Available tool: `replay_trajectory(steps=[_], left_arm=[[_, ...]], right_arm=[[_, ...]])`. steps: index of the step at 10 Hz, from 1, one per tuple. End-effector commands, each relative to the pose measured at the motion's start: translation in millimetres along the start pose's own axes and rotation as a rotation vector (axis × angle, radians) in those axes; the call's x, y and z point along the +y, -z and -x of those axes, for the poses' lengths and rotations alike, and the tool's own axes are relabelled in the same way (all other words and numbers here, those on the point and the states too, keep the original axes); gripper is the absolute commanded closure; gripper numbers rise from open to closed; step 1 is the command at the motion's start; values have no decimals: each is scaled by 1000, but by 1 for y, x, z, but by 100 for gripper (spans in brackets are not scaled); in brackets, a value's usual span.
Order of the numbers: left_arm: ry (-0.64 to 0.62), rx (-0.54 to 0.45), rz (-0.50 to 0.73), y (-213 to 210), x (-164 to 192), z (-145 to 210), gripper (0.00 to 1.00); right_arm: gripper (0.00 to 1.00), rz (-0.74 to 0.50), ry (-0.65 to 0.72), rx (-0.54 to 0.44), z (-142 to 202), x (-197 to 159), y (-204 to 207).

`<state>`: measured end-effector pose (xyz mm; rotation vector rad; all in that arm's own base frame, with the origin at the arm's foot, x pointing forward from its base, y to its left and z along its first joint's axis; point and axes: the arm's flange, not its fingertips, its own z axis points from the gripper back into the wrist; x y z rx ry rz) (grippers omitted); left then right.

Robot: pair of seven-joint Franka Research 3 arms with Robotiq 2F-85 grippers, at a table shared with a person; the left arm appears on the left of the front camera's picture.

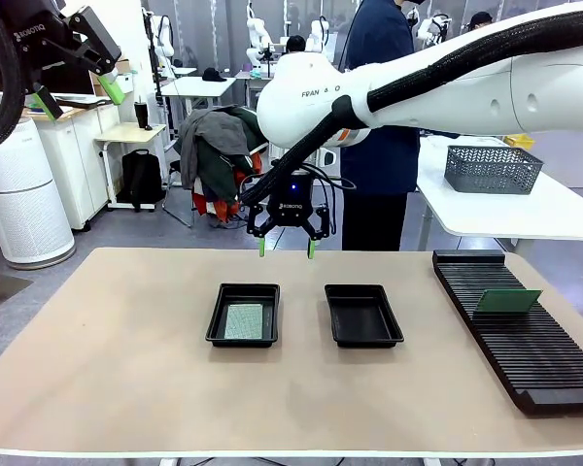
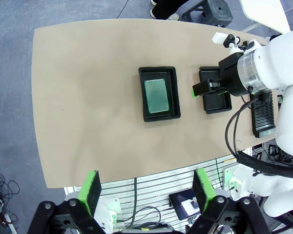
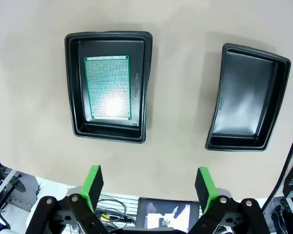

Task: Inspect and transfer BCBs to ESD trays.
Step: Pick up the ESD tray and place it on the left side of the table.

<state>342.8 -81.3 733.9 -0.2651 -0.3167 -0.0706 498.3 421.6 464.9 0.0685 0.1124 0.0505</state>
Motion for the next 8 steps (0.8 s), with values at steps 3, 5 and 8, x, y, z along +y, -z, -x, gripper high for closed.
replay_trajectory(steps=[3, 5, 8], left_arm=[[-2, 1, 0, 1, 1, 0, 0], [-2, 1, 0, 1, 1, 0, 0], [-2, 1, 0, 1, 1, 0, 0]], right_arm=[[0, -2, -3, 4, 2, 0, 0], [0, -2, -3, 4, 2, 0, 0], [0, -2, -3, 4, 2, 0, 0]])
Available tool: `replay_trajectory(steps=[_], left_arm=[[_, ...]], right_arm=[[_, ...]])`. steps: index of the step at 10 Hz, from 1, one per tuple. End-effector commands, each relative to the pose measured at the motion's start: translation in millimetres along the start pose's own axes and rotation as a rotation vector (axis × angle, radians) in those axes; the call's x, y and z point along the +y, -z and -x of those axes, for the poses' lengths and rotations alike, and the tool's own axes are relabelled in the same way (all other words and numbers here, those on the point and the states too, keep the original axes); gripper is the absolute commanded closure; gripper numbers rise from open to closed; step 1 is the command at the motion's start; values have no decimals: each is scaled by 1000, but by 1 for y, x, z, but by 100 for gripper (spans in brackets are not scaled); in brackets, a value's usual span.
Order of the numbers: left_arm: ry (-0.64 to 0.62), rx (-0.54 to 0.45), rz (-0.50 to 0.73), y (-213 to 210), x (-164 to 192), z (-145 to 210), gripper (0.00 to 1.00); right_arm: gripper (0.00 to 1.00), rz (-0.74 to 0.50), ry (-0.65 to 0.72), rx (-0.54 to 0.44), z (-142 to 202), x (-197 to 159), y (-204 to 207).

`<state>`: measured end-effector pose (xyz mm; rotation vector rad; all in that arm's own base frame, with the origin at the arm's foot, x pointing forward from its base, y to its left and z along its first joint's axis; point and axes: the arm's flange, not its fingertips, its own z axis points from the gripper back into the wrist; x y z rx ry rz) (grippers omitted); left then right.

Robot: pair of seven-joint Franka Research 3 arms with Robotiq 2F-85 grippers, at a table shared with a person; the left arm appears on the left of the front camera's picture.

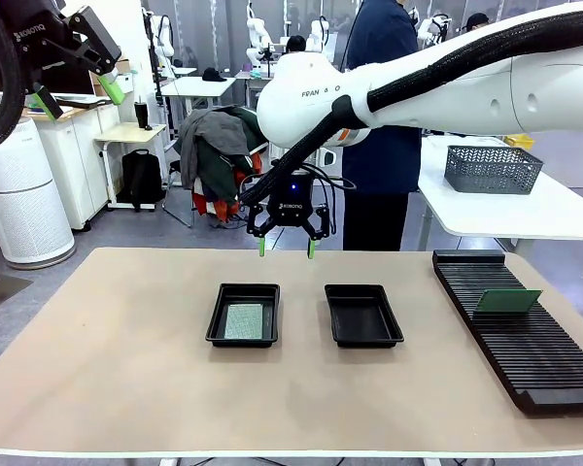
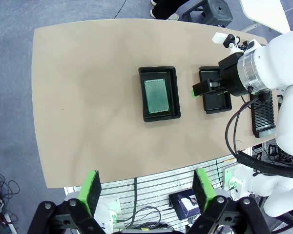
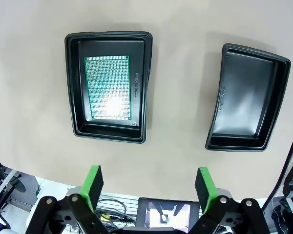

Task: Inspect and transfer BCBs to ESD trays.
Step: Pick up the ESD tray and place it on the left side of the table.

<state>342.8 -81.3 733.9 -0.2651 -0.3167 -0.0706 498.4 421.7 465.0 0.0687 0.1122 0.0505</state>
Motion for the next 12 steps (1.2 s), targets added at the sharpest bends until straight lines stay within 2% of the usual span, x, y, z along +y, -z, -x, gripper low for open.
replay_trajectory(steps=[1, 3, 4, 7, 10, 12], left_arm=[[-2, 1, 0, 1, 1, 0, 0], [0, 0, 0, 0, 0, 0, 0], [-11, 19, 5, 14, -3, -2, 0], [-48, 39, 3, 52, -9, -6, 0], [-77, 89, -23, 106, -21, -17, 0], [-69, 135, 3, 150, -33, -24, 0]], right_arm=[[0, -2, -3, 4, 2, 0, 0], [0, -2, -3, 4, 2, 0, 0], [0, 0, 0, 0, 0, 0, 0], [0, -96, 20, -53, 25, -34, -18], [0, -209, 43, -94, 43, -79, -30], [0, -307, 44, -109, 54, -107, -32]])
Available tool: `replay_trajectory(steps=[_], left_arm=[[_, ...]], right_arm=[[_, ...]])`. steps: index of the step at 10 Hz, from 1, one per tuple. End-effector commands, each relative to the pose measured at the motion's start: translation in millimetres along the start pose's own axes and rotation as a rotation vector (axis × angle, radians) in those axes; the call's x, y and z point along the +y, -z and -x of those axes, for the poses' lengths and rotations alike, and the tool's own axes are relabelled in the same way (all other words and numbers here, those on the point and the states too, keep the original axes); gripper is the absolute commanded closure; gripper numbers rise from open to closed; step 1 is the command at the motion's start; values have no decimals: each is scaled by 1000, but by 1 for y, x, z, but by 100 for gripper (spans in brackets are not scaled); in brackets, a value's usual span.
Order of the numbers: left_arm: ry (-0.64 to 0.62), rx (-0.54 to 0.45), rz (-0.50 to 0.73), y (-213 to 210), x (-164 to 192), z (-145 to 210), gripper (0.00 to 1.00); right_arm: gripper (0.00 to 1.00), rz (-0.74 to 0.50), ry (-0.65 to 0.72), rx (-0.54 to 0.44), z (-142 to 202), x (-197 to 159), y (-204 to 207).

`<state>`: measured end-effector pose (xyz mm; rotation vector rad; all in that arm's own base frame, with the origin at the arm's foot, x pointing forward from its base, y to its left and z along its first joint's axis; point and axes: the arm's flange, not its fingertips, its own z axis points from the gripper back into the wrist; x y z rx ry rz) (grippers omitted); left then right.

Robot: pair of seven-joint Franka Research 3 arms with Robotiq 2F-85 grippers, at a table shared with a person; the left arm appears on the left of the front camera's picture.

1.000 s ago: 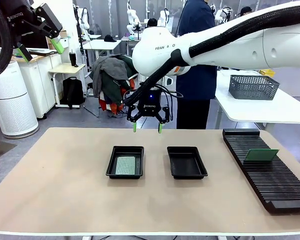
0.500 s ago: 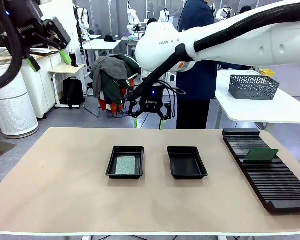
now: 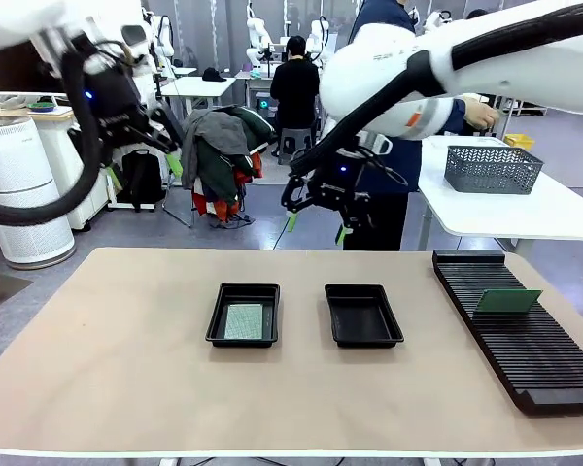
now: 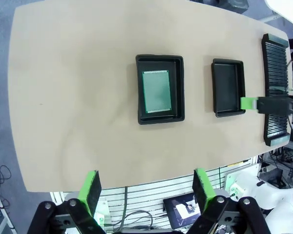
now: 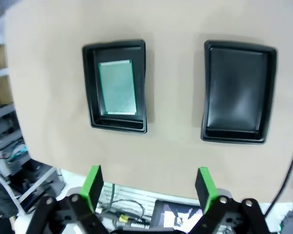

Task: Inspect and transfer BCBs to ESD trays.
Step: Pick up the ESD tray and place it on the left side of the table.

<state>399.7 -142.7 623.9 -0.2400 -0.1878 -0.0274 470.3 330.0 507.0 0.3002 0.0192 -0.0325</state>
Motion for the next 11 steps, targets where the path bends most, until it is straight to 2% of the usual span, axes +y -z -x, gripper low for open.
replay_trajectory(steps=[1, 5, 8, 9, 11], left_arm=[[-17, 58, 36, 37, -11, -13, 0], [-25, 150, 46, 118, -21, -44, 0], [-12, 187, 42, 167, -26, -61, 0], [-15, 183, 27, 180, -26, -66, 0], [-28, 192, -36, 212, -26, -74, 0]], right_arm=[[0, -105, -6, -6, 19, -36, 4], [0, -259, -13, -17, 32, -79, -6], [0, -301, -23, -11, 40, -96, -13], [0, -249, 0, -11, 29, -79, -15], [0, -249, 0, -11, 29, -79, -15]])
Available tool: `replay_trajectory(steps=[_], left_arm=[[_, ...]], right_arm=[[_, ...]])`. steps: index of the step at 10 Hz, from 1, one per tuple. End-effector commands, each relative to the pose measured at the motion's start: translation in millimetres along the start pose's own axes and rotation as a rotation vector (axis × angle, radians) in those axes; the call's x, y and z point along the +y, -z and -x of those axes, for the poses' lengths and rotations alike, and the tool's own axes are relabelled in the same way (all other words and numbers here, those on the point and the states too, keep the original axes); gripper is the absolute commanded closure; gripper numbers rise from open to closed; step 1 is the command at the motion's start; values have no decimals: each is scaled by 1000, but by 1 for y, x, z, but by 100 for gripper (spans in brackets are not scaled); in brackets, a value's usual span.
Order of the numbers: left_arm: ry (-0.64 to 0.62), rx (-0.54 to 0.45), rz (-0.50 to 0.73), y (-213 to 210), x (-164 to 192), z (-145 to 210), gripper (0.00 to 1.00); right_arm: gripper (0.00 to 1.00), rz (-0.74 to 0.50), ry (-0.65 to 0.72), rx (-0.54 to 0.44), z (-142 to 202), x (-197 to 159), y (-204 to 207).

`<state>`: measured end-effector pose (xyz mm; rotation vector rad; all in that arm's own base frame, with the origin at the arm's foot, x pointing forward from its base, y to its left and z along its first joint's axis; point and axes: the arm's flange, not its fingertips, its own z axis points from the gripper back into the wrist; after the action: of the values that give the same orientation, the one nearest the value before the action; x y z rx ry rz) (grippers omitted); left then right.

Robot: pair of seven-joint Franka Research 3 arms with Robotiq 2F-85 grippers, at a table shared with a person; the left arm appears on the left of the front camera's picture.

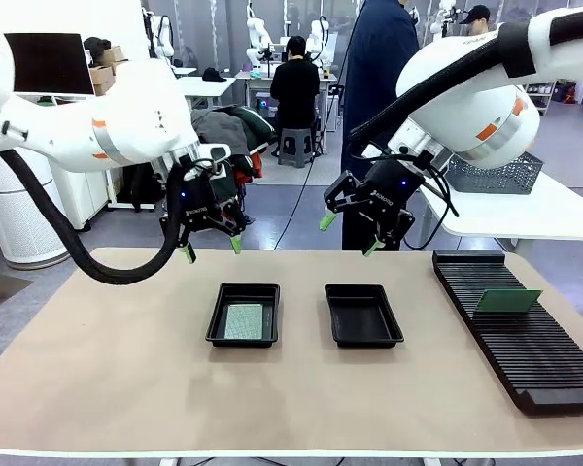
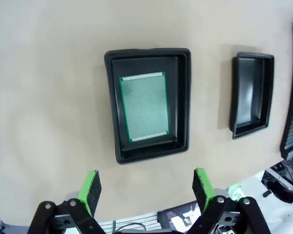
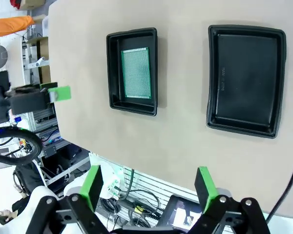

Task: Inspect and transfer BCBs to ESD trays.
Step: Pick up the ESD tray and place it on the left side of the table.

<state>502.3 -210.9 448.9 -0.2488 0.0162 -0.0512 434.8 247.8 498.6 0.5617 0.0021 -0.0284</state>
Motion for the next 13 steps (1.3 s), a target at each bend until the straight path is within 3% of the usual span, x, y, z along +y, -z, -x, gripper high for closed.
replay_trajectory(steps=[1, 6, 13], left_arm=[[-32, -3, -68, 21, -5, -12, 0], [-61, -36, -178, 72, -4, -15, 0], [-87, -32, -186, 132, 16, -13, 0]], right_arm=[[0, 13, 8, -1, -3, 3, 2], [0, 13, 8, -1, -3, 3, 2], [0, 13, 8, -1, -3, 3, 2]])
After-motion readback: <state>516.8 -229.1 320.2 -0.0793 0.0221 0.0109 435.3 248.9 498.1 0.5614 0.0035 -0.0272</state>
